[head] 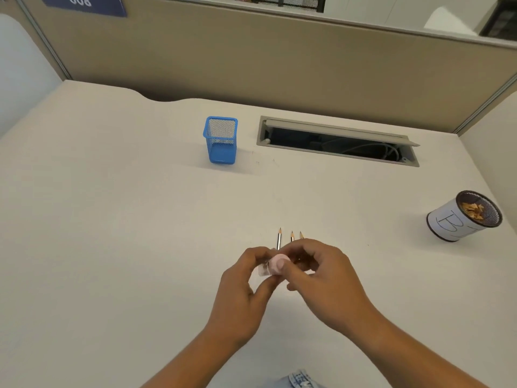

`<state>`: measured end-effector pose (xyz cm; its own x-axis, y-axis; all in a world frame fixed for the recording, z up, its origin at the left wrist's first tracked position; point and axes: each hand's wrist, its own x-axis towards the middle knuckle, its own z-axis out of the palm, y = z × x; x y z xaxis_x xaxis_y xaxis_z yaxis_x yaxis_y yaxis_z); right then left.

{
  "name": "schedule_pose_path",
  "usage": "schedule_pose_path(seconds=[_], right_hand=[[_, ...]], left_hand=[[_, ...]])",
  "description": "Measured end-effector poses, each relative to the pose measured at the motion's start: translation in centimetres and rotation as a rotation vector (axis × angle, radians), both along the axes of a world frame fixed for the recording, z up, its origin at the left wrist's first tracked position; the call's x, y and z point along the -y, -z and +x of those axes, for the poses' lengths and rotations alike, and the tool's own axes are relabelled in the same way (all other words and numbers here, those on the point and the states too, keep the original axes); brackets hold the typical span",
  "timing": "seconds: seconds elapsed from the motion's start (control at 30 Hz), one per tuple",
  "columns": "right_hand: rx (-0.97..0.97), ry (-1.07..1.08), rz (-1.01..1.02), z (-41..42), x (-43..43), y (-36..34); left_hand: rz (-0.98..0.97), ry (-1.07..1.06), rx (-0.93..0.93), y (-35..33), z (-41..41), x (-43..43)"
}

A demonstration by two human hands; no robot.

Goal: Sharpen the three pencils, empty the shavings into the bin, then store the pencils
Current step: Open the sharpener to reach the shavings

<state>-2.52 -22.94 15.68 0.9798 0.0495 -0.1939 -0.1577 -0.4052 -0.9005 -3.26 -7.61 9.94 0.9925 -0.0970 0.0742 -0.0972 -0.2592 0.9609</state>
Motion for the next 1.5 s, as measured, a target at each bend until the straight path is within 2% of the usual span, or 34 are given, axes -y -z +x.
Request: schedule_pose_path(seconds=[0.13, 0.27, 0.37, 0.63, 0.7, 0.8, 0.87, 0.97, 1.07, 1.2, 1.27, 1.33, 1.43, 1.5], right_hand=[[-0.188, 0.038, 0.254, -0.7, 0.4, -2.3], [-0.291, 0.027, 0.241, -1.4, 0.4, -3.0], [-0.457, 0.020, 0.389, -1.7, 0.3, -2.9], [-0.487, 0.061, 0.504, -2.4, 0.5, -2.4], [-0.503, 0.078, 0.618, -2.5, 1.0, -2.5], [-0.492, 0.007, 0.820, -2.6, 1.3, -2.5], [-0.482, -0.043, 0.785, -3.0, 0.5, -2.1], [-0.479, -0.072, 0.654, -3.7, -0.2, -1.4], [-0.523, 0.012, 0.773, -3.3, 1.1, -1.7], [-0.579, 0.123, 0.974, -3.2, 2.8, -2.2], [-0.545, 0.120, 0.954, -3.3, 3.4, -2.3], [-0.406, 0.089, 0.684, -3.2, 4.6, -2.6], [-0.024, 0.112, 0.181, -3.2, 6.9, -3.0], [0.117, 0.090, 0.124, -3.2, 8.7, -3.3]], left_hand=[[-0.082, 0.023, 0.027, -1.5, -0.7, -0.2], [-0.084, 0.023, 0.091, -2.5, -1.0, -0.3], [-0.061, 0.020, 0.094, -2.8, -1.3, -0.4], [-0.080, 0.042, 0.016, -2.7, -2.1, -0.8], [-0.254, 0.043, -0.083, -2.9, -2.0, -0.8], [-0.810, -0.033, -0.383, -3.6, -1.5, -0.2], [-0.955, -0.040, -0.539, -4.2, -1.3, 0.7], [-0.792, 0.017, -0.536, -4.4, -1.7, 2.2], [-0.709, 0.052, -0.398, -4.6, -1.8, 2.7], [-0.429, 0.136, -0.156, -4.5, -2.1, 3.7], [-0.279, 0.125, -0.034, -4.5, -2.2, 4.4], [-0.151, 0.079, 0.066, -4.7, -2.1, 5.2], [-0.032, 0.056, 0.158, -5.1, -1.8, 6.3], [0.004, 0.077, 0.150, -5.5, -1.6, 7.1]])
